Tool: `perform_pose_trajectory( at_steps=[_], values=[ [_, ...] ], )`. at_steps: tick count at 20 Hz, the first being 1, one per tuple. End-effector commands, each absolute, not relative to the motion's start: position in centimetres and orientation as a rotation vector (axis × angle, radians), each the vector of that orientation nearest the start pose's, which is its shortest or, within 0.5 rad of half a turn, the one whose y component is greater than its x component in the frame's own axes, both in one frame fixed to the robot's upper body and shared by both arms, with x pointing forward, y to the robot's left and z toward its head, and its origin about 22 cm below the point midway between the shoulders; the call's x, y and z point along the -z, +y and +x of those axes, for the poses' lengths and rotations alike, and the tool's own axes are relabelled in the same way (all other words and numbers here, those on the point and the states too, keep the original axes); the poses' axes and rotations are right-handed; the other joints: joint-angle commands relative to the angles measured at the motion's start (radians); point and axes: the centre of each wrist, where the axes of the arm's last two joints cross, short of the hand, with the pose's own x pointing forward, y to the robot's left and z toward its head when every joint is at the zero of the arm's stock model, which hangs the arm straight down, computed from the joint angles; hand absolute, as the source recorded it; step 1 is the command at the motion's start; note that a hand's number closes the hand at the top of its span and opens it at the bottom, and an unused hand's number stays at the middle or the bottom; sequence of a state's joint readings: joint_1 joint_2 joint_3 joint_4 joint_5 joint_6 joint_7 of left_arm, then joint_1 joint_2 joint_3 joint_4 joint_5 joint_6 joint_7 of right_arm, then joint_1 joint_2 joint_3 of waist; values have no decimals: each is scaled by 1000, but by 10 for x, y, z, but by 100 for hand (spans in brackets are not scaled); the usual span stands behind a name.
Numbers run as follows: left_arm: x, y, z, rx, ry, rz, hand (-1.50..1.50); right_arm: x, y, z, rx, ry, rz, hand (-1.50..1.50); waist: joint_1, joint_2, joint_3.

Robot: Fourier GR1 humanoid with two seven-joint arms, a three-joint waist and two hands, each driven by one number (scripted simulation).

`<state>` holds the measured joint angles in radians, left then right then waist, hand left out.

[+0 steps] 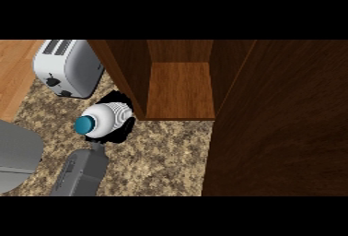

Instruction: Pick up the bottled water, place it into the cabinet and close the cabinet

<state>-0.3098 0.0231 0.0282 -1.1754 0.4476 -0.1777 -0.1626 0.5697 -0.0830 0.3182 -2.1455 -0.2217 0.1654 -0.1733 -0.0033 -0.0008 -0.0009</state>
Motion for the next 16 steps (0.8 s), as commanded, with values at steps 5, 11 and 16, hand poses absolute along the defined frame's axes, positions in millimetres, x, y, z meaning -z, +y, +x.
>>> perform_pose_trajectory(
  at_steps=[5, 11, 16],
  values=[
    [-50, 144, 347, -95, -1629, -483, 150, -50, -208, 104, 32, -1779, 436, -150, -25, -1, 1],
    [-51, 126, 350, -13, -1716, -341, 150, -44, -207, 114, 27, -1786, 448, -150, -49, 5, 2],
    [-61, 121, 357, 5, -1760, -245, 150, -45, -211, 120, 14, -1789, 452, -150, -64, 9, 2]
  ],
)
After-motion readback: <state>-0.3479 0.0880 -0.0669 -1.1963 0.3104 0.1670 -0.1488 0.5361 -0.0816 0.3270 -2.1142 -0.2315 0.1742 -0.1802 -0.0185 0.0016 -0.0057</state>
